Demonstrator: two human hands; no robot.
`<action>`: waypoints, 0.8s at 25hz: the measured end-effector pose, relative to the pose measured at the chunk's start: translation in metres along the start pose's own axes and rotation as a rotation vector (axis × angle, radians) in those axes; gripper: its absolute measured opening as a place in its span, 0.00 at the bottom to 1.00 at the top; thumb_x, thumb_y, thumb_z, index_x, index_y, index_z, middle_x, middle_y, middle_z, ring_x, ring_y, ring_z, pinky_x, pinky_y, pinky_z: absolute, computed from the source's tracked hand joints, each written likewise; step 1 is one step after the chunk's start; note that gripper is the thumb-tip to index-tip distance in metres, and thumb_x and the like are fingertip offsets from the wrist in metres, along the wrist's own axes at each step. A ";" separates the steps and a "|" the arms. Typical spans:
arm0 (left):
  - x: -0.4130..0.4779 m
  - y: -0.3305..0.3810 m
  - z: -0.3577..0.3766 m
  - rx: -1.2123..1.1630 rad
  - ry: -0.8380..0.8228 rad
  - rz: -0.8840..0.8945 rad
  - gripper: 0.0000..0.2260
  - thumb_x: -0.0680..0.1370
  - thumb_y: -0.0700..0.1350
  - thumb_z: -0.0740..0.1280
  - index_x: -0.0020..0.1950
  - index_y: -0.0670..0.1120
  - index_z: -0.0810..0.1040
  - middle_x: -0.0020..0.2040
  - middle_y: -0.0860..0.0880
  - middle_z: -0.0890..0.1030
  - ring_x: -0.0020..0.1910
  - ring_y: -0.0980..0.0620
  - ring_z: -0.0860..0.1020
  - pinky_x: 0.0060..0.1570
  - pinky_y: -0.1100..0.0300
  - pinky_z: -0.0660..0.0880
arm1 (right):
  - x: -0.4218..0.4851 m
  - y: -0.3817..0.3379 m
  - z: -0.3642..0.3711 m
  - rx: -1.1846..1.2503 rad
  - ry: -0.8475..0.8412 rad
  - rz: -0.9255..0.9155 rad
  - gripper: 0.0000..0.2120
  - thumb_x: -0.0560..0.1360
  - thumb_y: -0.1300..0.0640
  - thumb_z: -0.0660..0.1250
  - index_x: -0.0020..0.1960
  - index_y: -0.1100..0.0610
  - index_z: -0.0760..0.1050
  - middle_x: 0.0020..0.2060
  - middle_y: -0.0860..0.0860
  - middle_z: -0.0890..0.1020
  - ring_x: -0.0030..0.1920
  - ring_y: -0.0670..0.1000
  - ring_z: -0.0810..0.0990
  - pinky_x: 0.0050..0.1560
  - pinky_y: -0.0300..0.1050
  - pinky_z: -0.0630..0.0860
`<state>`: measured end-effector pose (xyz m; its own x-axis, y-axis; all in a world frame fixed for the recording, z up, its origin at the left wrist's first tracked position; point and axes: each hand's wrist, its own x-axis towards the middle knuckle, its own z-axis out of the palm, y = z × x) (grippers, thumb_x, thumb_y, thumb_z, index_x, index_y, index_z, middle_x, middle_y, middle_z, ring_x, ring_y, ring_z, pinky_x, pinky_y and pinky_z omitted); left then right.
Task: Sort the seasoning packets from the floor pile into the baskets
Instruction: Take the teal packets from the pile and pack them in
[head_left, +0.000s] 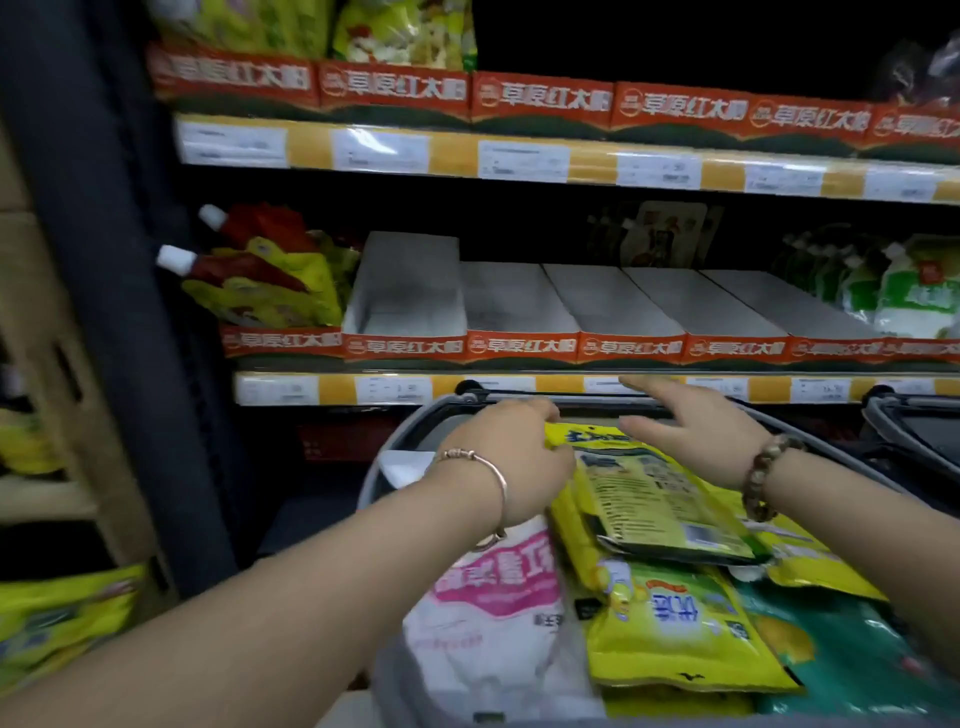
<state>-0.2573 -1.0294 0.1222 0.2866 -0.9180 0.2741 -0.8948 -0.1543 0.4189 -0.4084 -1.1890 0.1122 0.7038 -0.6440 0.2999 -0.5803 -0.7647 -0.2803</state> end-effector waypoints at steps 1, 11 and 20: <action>-0.015 -0.010 -0.015 0.008 0.035 0.003 0.20 0.76 0.52 0.61 0.68 0.53 0.69 0.65 0.49 0.74 0.61 0.49 0.73 0.57 0.59 0.70 | 0.002 -0.024 0.000 -0.013 0.004 -0.065 0.30 0.73 0.37 0.59 0.72 0.45 0.62 0.70 0.47 0.68 0.68 0.49 0.68 0.64 0.47 0.67; -0.220 -0.177 -0.127 0.263 0.134 -0.317 0.20 0.75 0.54 0.61 0.67 0.53 0.67 0.63 0.49 0.72 0.62 0.47 0.71 0.60 0.53 0.70 | -0.005 -0.293 0.091 -0.159 -0.166 -0.578 0.30 0.74 0.36 0.58 0.73 0.45 0.59 0.71 0.46 0.66 0.68 0.49 0.67 0.63 0.42 0.65; -0.361 -0.295 -0.126 0.314 0.008 -0.571 0.21 0.77 0.54 0.59 0.69 0.53 0.64 0.67 0.51 0.69 0.64 0.47 0.70 0.59 0.57 0.68 | -0.059 -0.434 0.234 -0.223 -0.405 -0.734 0.25 0.73 0.39 0.58 0.67 0.47 0.66 0.62 0.49 0.73 0.62 0.52 0.73 0.57 0.45 0.68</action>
<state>-0.0538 -0.6060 0.0091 0.7481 -0.6574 0.0907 -0.6582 -0.7175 0.2281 -0.1019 -0.8136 0.0032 0.9989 0.0395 -0.0249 0.0408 -0.9977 0.0544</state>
